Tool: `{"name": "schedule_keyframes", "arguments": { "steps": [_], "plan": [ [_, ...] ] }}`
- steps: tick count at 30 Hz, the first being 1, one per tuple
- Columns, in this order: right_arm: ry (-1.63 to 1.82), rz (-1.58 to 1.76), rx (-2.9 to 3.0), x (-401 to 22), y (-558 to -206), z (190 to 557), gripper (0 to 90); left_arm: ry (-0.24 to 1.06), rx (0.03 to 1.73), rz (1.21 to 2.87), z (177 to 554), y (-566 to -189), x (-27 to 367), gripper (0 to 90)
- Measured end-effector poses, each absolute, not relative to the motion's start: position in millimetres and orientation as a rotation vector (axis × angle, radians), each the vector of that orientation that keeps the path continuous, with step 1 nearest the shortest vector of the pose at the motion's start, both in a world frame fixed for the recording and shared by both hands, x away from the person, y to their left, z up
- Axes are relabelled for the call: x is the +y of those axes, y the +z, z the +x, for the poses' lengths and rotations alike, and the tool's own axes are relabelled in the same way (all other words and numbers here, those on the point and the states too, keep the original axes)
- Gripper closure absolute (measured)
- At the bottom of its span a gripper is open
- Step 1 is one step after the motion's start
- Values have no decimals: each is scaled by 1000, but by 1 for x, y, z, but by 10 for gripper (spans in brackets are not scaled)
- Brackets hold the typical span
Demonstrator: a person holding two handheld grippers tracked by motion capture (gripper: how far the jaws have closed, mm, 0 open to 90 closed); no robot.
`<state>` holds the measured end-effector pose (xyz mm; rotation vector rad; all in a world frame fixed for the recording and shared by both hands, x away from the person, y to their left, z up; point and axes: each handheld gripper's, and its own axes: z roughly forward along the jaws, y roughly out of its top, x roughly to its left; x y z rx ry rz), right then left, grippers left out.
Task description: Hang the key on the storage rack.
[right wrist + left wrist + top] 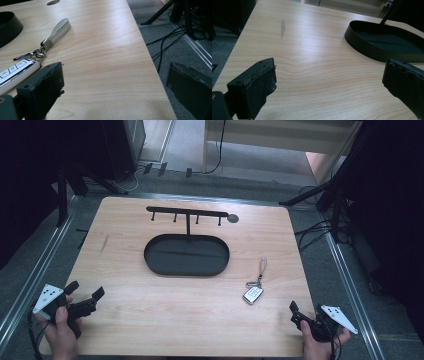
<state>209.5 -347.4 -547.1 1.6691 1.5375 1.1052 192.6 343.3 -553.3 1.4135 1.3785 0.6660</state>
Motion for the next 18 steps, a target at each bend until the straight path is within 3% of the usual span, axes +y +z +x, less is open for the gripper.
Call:
{"name": "schedule_keyframes", "arguments": {
  "steps": [18],
  "plan": [
    [909, 1713, 1666, -333, -527, 240, 58, 661, 1377, 1406, 193, -554, 344, 0]
  ]
}}
